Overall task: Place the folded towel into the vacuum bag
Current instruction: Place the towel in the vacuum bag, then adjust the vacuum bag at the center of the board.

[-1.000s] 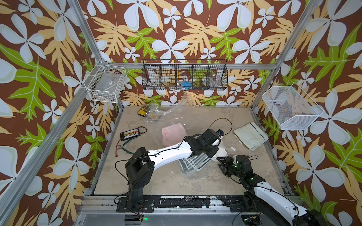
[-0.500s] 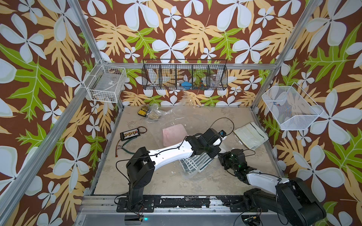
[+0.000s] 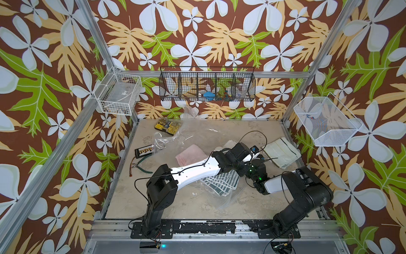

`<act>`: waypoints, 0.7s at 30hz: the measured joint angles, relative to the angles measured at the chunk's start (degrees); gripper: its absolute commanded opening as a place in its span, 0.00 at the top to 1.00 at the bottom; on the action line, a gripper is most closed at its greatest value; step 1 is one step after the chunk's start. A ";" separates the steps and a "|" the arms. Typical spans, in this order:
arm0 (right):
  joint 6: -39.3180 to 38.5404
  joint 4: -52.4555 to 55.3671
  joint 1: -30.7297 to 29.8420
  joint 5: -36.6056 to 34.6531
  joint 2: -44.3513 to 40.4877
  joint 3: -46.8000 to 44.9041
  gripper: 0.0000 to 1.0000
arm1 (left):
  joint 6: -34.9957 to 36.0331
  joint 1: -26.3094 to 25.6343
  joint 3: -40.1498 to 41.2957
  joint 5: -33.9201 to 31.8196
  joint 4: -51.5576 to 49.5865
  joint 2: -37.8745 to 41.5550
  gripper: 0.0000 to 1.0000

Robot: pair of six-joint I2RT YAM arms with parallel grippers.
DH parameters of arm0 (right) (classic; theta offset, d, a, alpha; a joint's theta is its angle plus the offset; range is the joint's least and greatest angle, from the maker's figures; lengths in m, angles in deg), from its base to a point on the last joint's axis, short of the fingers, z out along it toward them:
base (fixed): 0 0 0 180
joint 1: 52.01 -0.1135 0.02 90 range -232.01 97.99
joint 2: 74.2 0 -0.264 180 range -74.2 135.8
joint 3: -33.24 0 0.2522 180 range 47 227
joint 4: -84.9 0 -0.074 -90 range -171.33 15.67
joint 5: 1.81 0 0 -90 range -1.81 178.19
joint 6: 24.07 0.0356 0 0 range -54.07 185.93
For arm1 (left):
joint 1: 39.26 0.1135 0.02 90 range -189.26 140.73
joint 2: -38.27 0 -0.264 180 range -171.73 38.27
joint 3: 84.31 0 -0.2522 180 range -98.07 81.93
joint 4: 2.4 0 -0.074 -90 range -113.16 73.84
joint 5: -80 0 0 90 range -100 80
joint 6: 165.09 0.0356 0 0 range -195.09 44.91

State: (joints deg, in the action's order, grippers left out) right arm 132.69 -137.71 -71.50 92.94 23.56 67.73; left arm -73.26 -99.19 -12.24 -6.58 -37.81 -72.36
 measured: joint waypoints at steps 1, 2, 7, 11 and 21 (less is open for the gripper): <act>-0.22 -2.43 -0.13 0.68 1.68 0.35 0.92 | 0.22 -0.02 -0.42 -0.02 -0.15 -0.24 1.00; -0.57 -5.27 -0.26 2.01 3.93 1.38 0.92 | 0.42 -0.04 -0.98 -0.13 -0.42 -0.50 1.00; -1.25 -13.70 -0.31 6.64 9.97 6.08 0.94 | 1.25 0.11 -2.56 -2.62 -2.10 -1.84 0.98; -2.47 -13.73 -1.27 10.10 11.30 10.93 0.94 | 1.42 0.44 -2.73 -4.76 -3.82 -2.32 0.94; -2.62 -7.02 0.04 15.23 15.50 16.83 0.75 | 0.98 0.74 -1.66 -3.26 -1.68 -1.22 0.77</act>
State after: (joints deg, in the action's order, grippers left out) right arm 130.07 -144.73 -71.45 108.18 39.06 84.56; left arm -72.28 -98.44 -13.90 -9.84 -39.49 -73.59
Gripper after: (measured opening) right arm 0.195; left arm 0.143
